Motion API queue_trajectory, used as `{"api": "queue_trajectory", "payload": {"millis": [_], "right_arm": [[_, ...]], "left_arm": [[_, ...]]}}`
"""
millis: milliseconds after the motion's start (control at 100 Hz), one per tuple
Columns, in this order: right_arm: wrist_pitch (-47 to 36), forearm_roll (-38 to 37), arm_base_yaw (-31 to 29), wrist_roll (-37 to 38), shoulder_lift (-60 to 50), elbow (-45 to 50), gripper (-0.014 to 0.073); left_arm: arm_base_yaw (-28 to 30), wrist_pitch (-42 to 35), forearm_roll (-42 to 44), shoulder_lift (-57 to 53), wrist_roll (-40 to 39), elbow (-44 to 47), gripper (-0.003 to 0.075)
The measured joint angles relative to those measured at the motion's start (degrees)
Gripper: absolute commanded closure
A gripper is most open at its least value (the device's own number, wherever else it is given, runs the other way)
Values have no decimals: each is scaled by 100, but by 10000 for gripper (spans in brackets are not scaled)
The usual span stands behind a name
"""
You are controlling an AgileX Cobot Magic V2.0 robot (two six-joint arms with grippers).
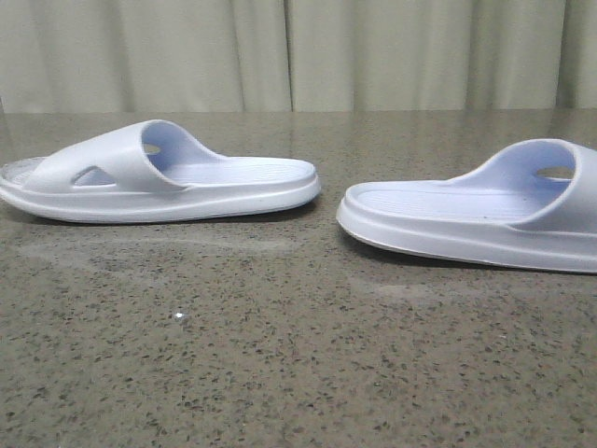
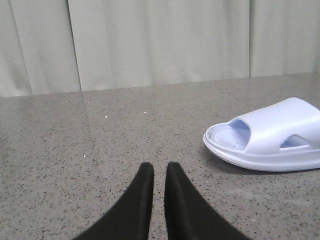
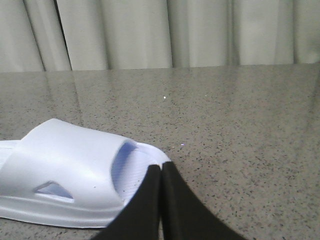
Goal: Insert blue slippers together front up
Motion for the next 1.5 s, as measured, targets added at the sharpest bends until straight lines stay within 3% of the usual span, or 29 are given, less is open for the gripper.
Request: {"api": "queue_trajectory", "payload": {"millis": [1500], "right_arm": [[-267,0,0,0,0,0,701]], "left_arm": [[0,0,0,0,0,0,704]]}}
